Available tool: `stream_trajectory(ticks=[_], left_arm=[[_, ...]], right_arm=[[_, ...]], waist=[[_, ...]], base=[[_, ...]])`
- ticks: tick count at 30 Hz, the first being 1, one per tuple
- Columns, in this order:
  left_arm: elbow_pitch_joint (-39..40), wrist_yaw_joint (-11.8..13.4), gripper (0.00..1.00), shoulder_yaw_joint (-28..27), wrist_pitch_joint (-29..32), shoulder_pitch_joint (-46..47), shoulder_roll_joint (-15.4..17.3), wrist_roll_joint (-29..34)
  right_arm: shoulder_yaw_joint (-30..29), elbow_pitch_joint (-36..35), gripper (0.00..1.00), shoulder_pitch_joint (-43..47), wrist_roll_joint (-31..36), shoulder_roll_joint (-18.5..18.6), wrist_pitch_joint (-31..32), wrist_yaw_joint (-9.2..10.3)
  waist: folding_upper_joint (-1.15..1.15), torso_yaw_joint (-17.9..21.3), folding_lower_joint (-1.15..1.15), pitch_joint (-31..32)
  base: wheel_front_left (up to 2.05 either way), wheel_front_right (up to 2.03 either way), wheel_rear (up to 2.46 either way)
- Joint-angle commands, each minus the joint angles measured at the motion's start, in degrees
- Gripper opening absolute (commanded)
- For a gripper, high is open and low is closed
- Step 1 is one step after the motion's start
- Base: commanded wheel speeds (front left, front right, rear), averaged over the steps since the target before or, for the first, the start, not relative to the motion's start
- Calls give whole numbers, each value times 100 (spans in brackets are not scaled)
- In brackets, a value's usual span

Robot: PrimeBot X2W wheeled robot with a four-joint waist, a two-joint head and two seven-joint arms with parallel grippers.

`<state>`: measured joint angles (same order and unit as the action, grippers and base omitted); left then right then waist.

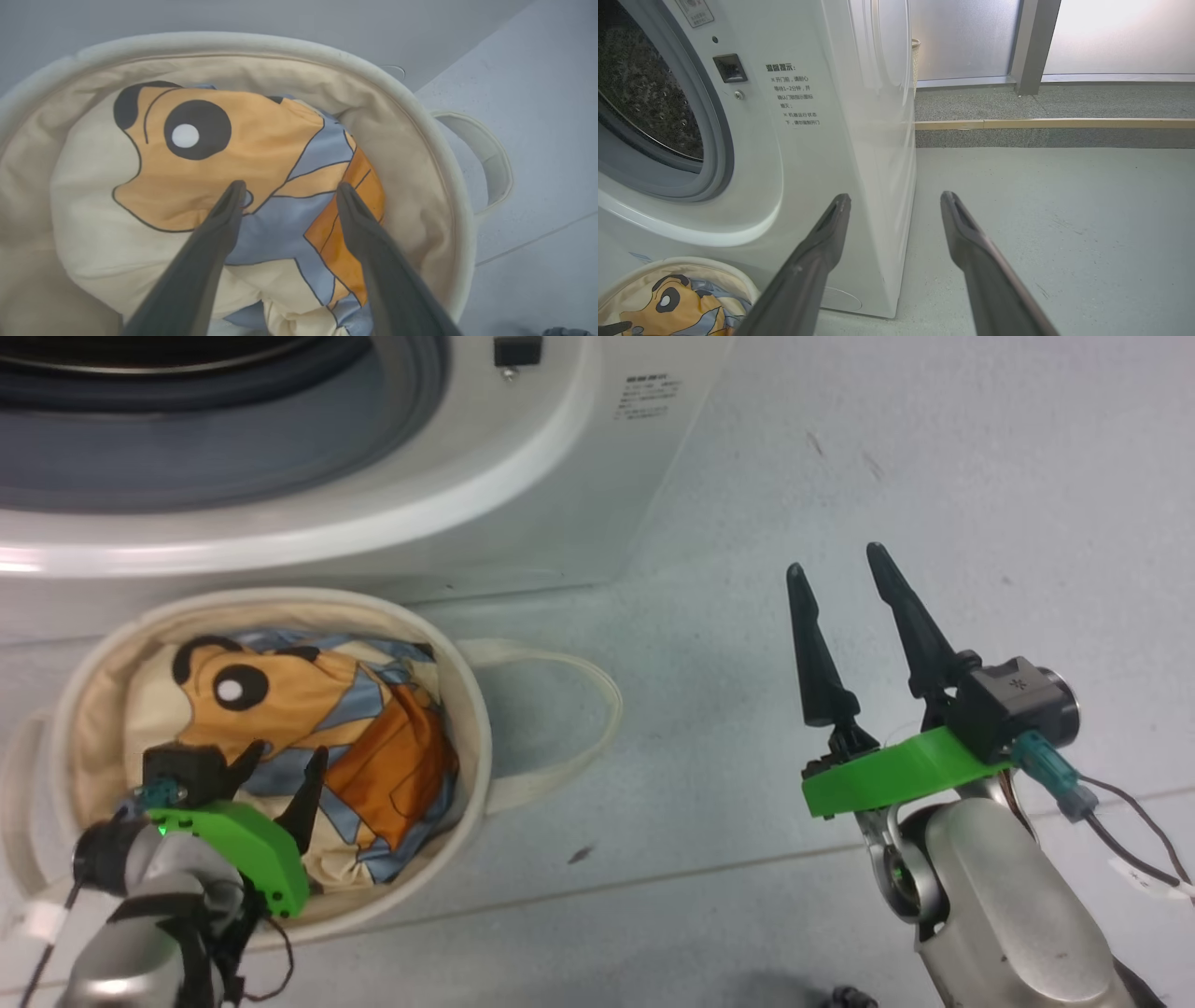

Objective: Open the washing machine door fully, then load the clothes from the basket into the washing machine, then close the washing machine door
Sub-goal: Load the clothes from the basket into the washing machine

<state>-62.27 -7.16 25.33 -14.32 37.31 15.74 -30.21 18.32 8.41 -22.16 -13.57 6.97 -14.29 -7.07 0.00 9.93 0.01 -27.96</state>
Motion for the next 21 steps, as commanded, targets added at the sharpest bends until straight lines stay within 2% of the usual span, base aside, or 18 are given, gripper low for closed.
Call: stream_trajectory(ticks=[1,3,10,21], left_arm=[[-6,-32,100,-41,-14,103,283,32],[-182,-32,100,301,21,302,446,-45],[-511,-33,100,771,131,753,788,-297],[-797,-33,100,1264,375,1316,991,-588]], right_arm=[[86,-204,100,-5,55,-79,-71,-42],[72,-277,100,-27,140,-98,-71,-42],[-58,-495,100,-17,309,-188,-71,-42],[-258,-837,100,28,441,-359,-71,-42]], waist=[[0,147,-1,-237],[0,247,-1,-446],[0,459,-1,-978],[0,691,-1,-1576]], base=[[0,0,0],[0,0,0],[0,0,0],[0,0,0]])
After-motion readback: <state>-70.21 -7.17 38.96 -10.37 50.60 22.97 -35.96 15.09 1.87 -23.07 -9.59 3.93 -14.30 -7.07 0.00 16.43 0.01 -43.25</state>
